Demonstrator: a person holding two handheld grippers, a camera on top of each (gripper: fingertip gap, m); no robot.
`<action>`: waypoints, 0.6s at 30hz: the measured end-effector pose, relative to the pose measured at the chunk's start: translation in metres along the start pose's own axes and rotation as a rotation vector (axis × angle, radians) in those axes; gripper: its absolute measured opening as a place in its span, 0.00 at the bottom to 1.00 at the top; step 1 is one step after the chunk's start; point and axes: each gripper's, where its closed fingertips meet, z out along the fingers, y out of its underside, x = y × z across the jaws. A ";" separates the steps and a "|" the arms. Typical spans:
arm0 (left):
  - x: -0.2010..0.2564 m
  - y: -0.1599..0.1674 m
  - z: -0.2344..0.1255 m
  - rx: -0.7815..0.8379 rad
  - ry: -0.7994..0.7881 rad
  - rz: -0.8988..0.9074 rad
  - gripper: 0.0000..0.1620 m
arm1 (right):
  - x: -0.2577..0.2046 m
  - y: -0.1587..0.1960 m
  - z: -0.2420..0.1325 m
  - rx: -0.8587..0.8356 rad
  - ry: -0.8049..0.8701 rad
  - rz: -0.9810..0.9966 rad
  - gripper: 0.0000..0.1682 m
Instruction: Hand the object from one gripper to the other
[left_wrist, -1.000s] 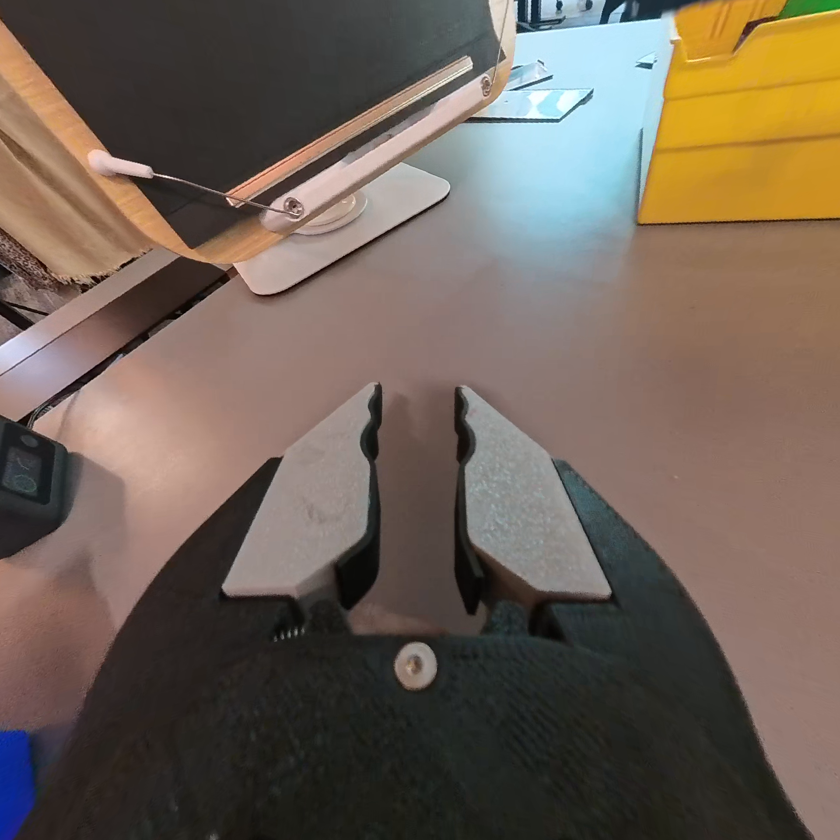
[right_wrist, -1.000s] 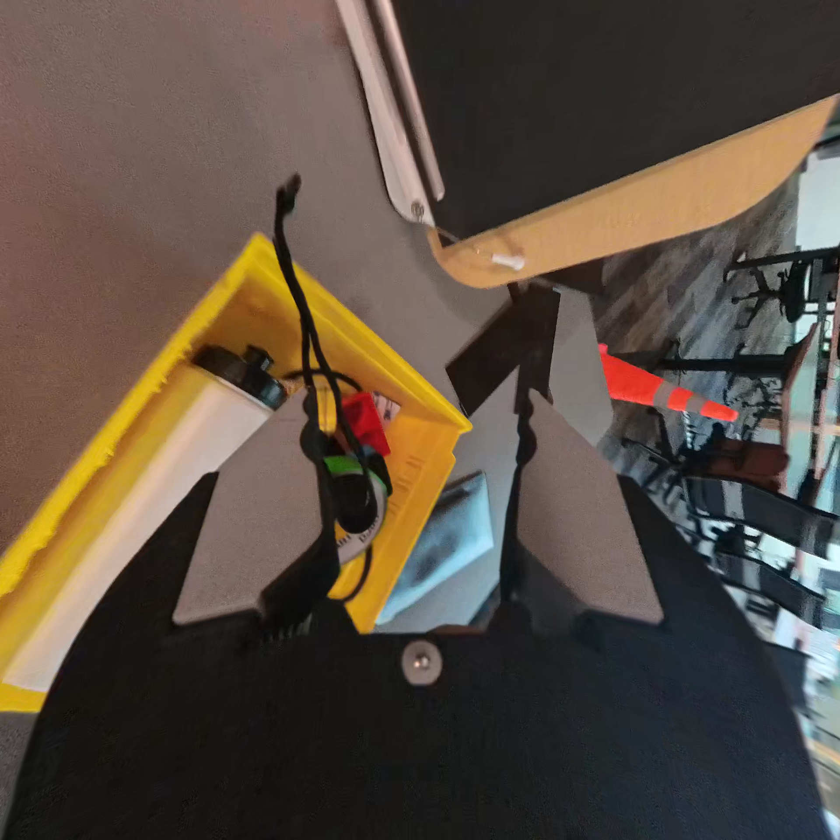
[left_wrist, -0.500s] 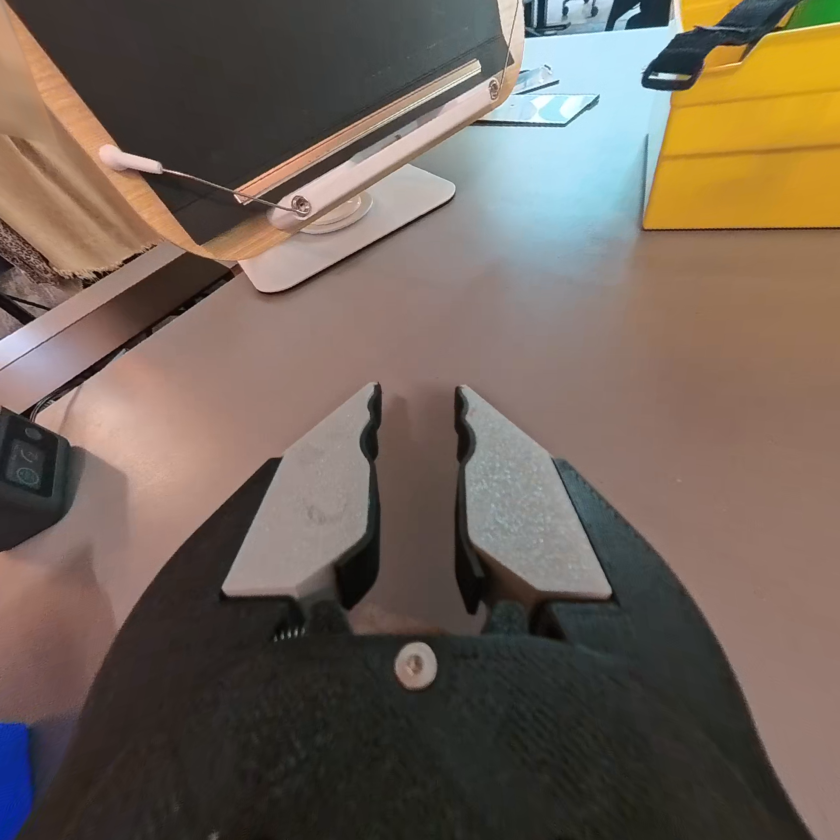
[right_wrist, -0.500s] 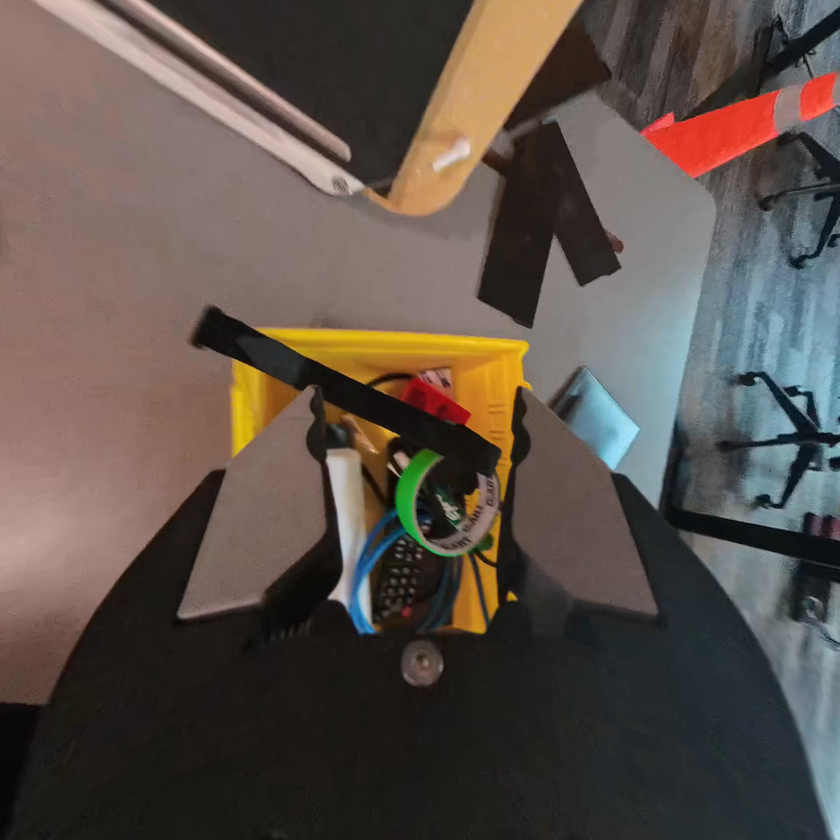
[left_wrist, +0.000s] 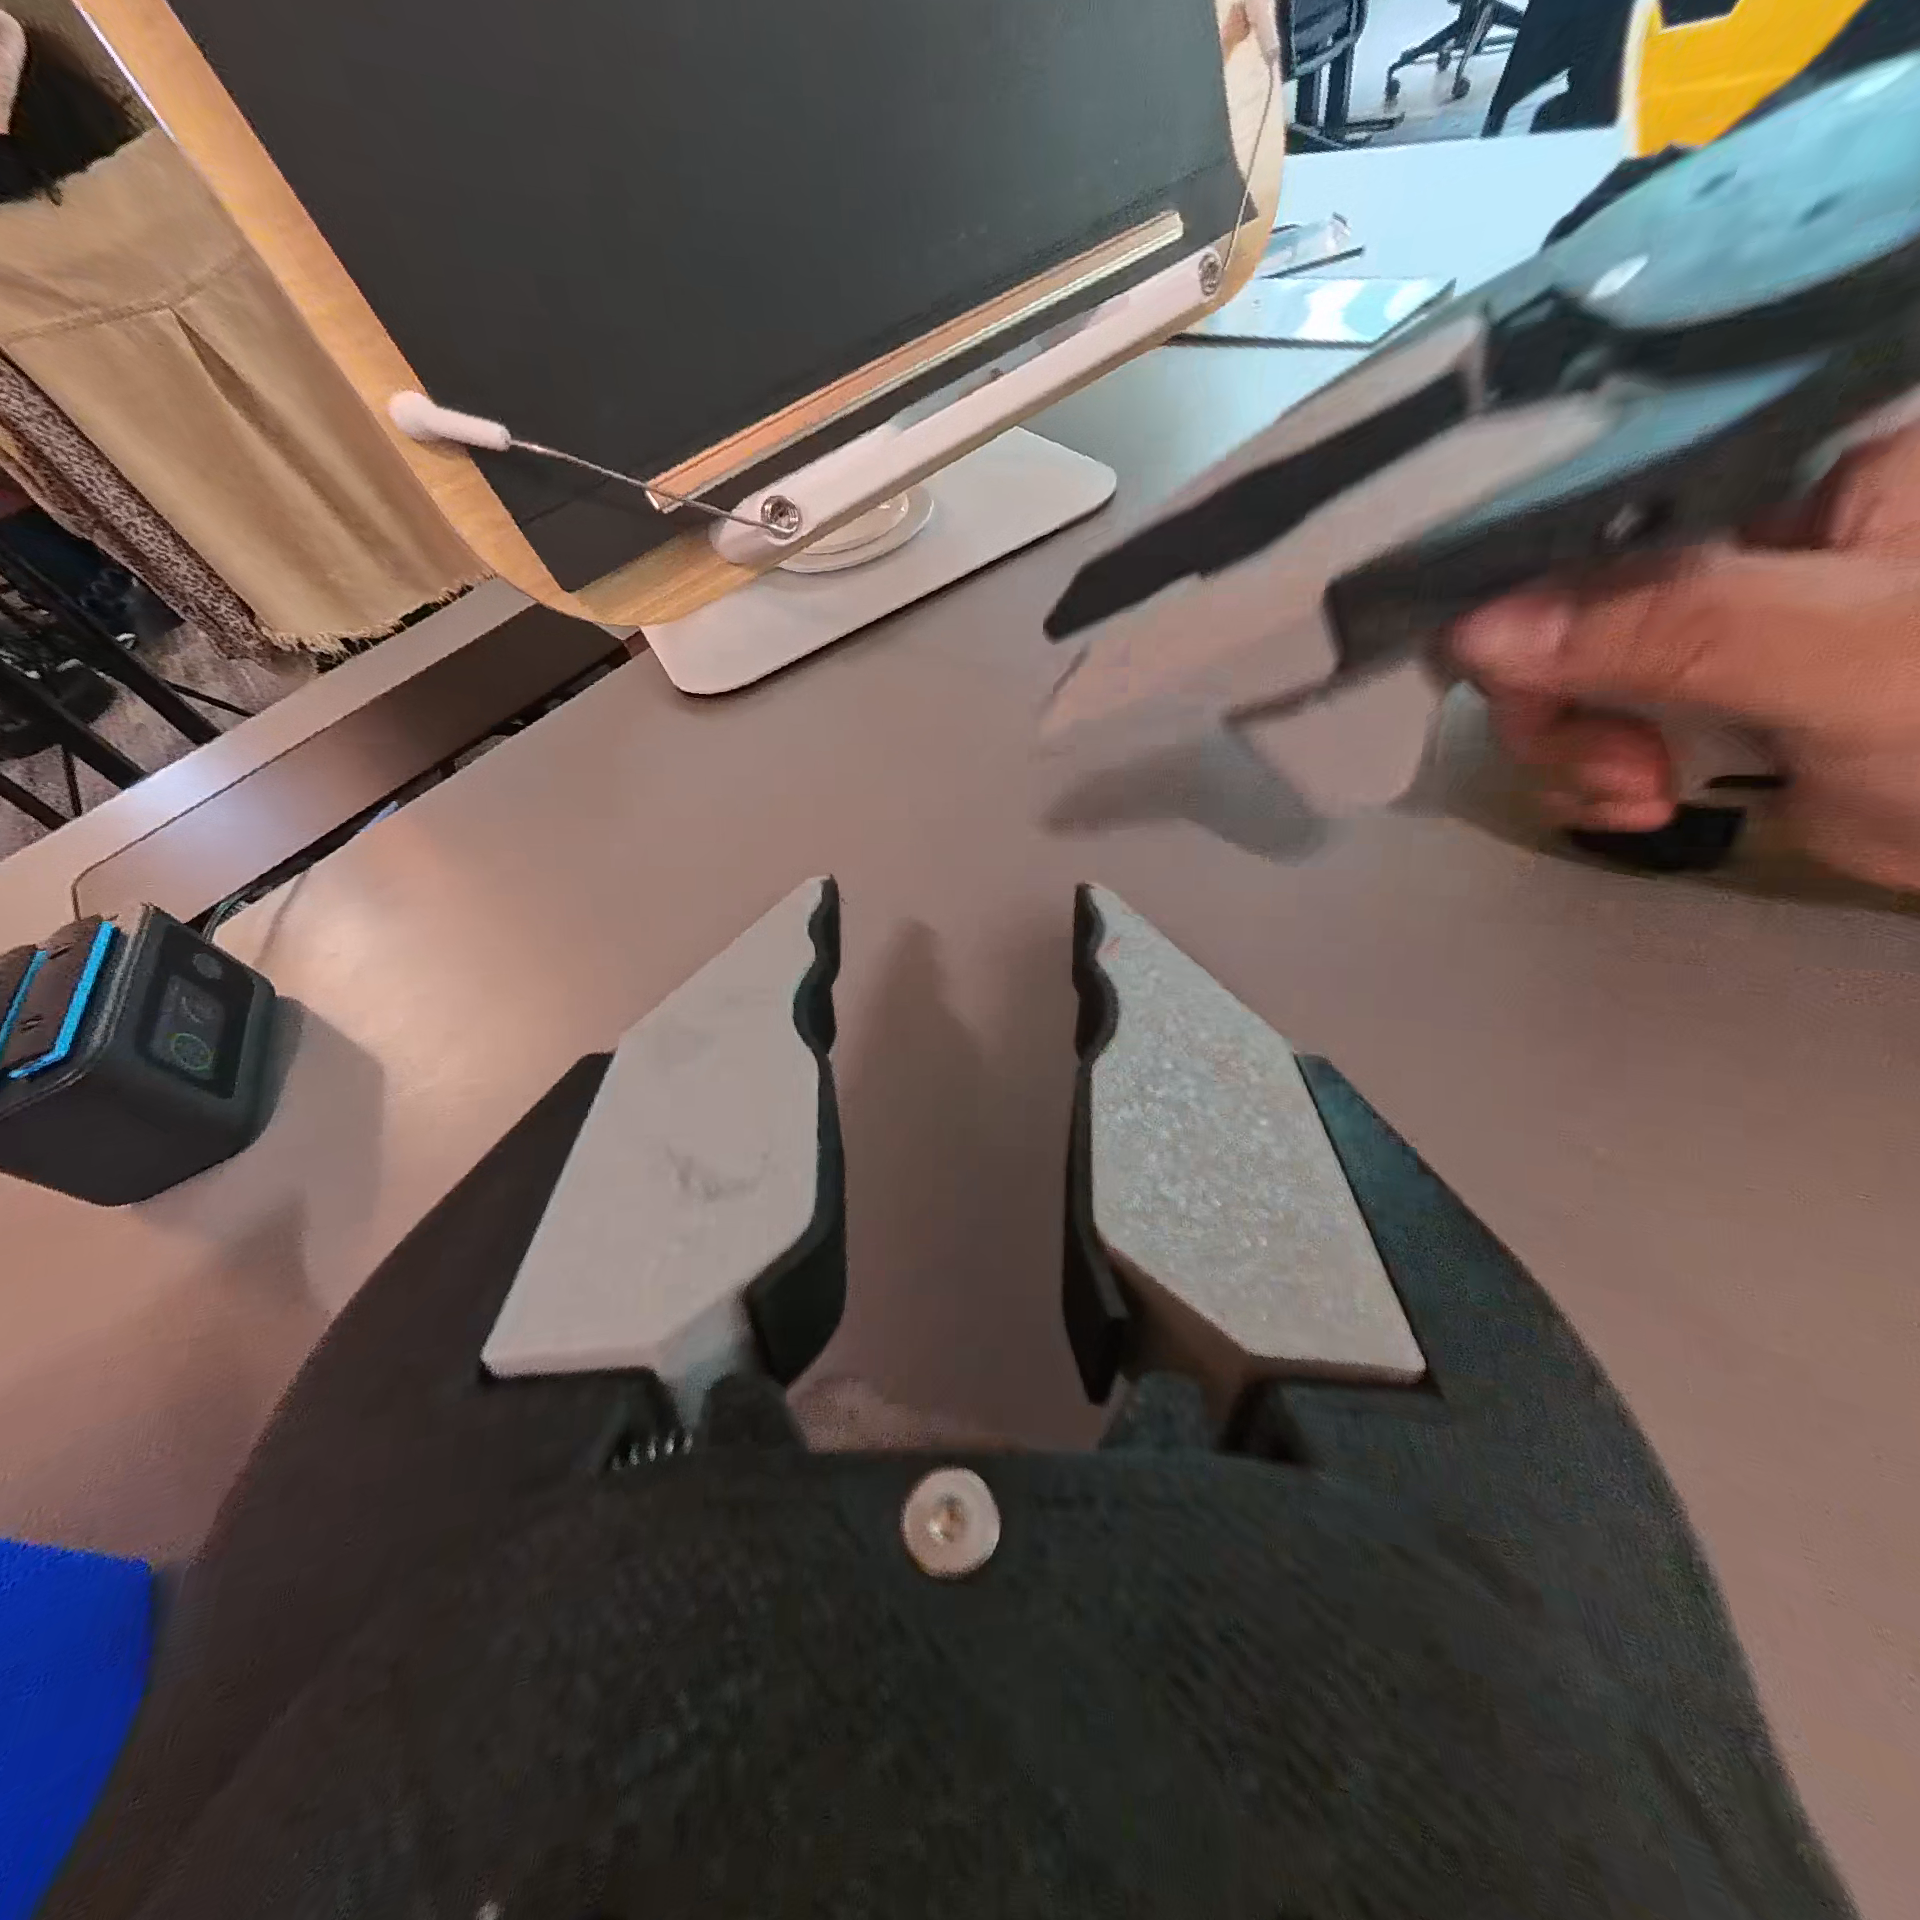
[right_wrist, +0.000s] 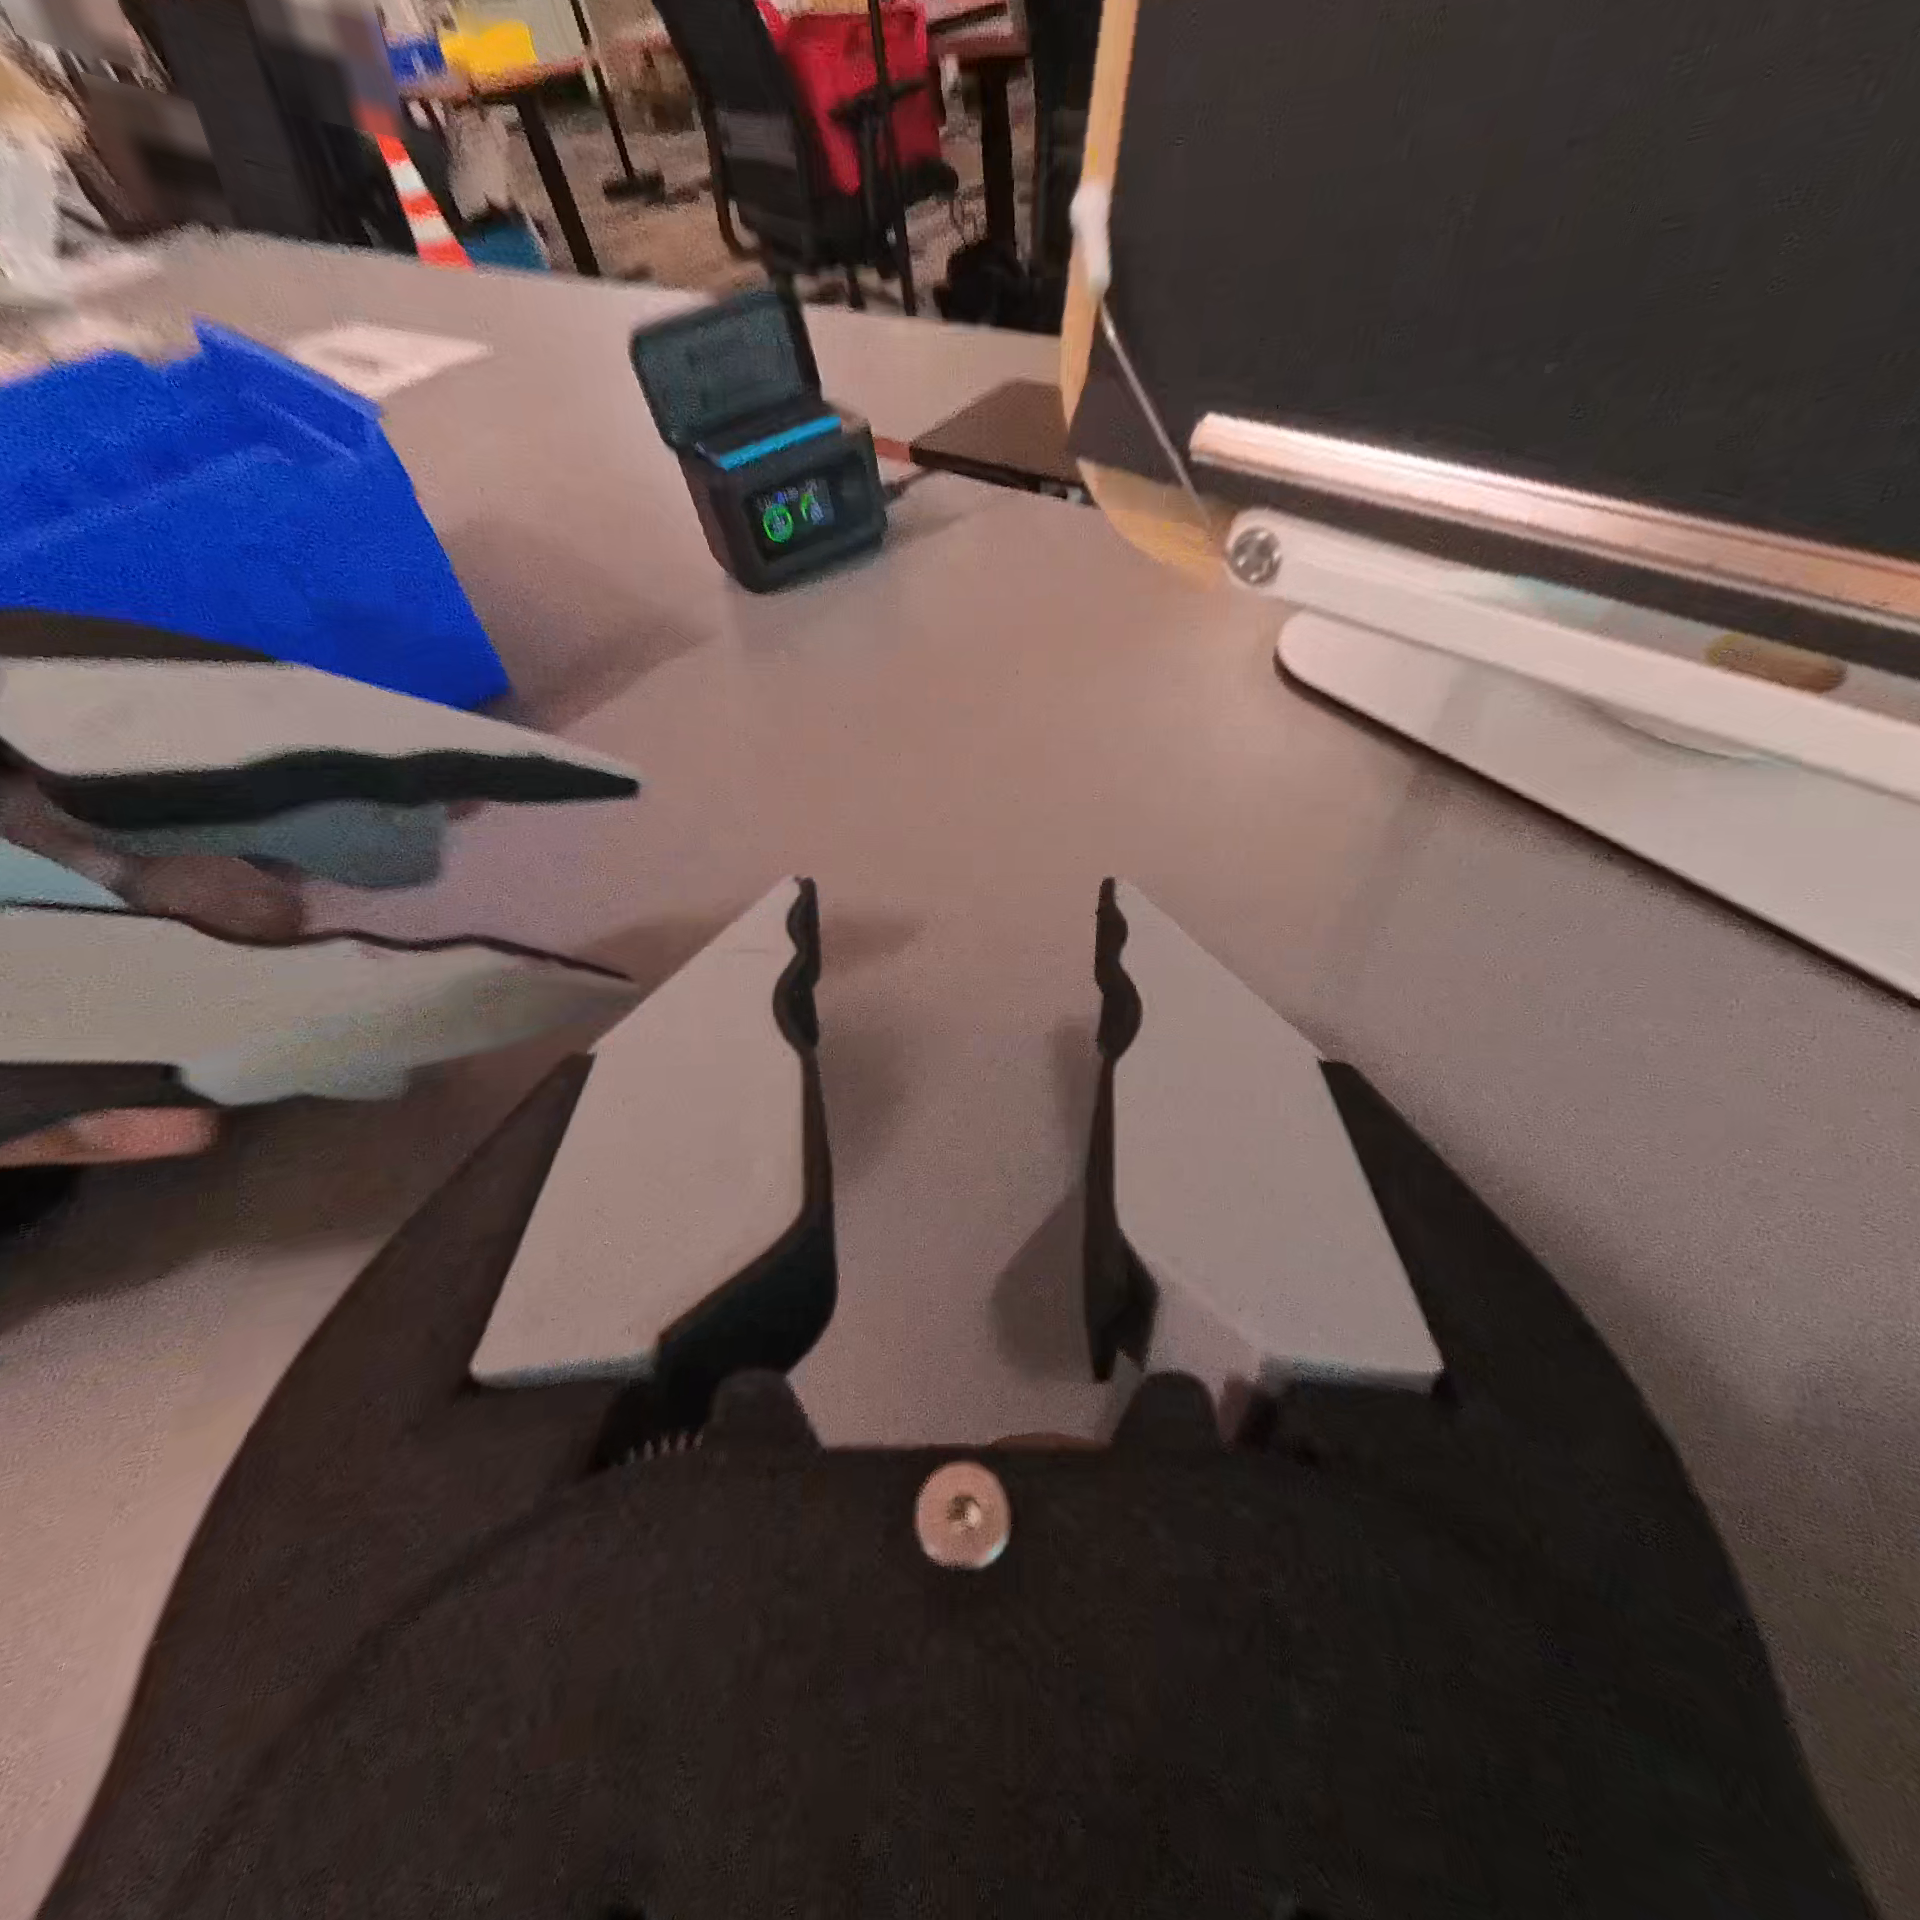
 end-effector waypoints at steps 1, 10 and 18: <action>0.000 -0.001 -0.001 0.003 -0.004 0.001 0.26 | 0.003 0.010 0.006 -0.045 0.024 -0.060 0.31; 0.050 -0.044 -0.078 0.044 0.101 -0.039 0.30 | -0.011 0.035 0.006 -0.185 0.004 -0.177 0.32; -0.085 -0.030 -0.251 -0.199 -0.223 -0.018 0.19 | -0.013 0.033 0.003 -0.187 -0.067 -0.060 0.32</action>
